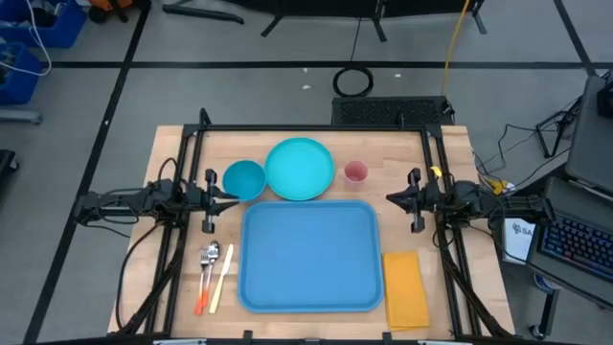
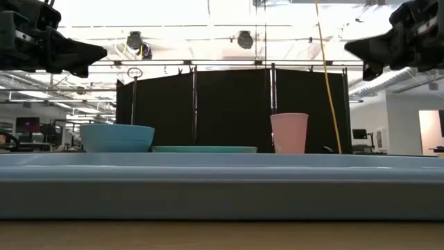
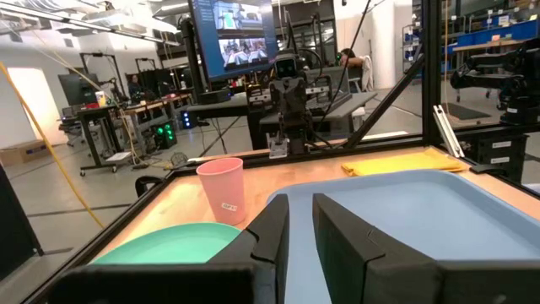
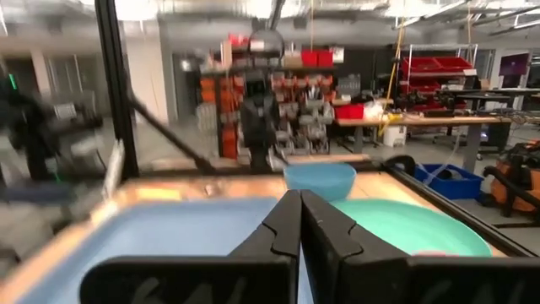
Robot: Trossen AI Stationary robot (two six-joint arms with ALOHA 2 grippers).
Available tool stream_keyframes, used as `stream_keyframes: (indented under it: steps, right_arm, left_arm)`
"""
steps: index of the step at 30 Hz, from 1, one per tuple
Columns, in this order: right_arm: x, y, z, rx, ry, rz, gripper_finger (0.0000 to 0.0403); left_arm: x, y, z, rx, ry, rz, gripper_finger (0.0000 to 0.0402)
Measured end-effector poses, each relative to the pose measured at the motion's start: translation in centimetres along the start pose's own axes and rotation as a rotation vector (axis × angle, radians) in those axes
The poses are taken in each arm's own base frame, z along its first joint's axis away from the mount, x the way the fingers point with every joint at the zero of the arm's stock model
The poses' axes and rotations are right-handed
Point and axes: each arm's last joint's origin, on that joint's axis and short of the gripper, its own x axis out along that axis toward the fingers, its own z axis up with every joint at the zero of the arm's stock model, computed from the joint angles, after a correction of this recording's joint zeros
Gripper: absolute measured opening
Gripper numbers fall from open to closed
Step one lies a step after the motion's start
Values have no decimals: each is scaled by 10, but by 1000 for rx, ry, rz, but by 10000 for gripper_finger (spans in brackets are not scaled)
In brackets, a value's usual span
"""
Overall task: Set up tray
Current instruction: Put the green plate on the blue serving tray
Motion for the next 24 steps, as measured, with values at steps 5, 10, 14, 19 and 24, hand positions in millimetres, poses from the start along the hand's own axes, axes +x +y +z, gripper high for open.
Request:
stream_keyframes:
  steps: [5,10,14,19,24]
  right_arm:
    - [0,0,9,73,-92,6,0]
    - [0,0,10,107,-100,9,0]
    - [0,1,9,200,-92,24,0]
    - [0,0,16,218,-169,-4,0]
    - [1,-1,20,241,-217,-42,0]
  left_arm:
    - [0,0,0,0,0,0,63]
    - [0,0,0,0,0,-1,63]
    - [0,0,0,0,0,-1,63]
    - [0,0,0,0,0,-1,63]
    - [0,0,0,0,1,-1,63]
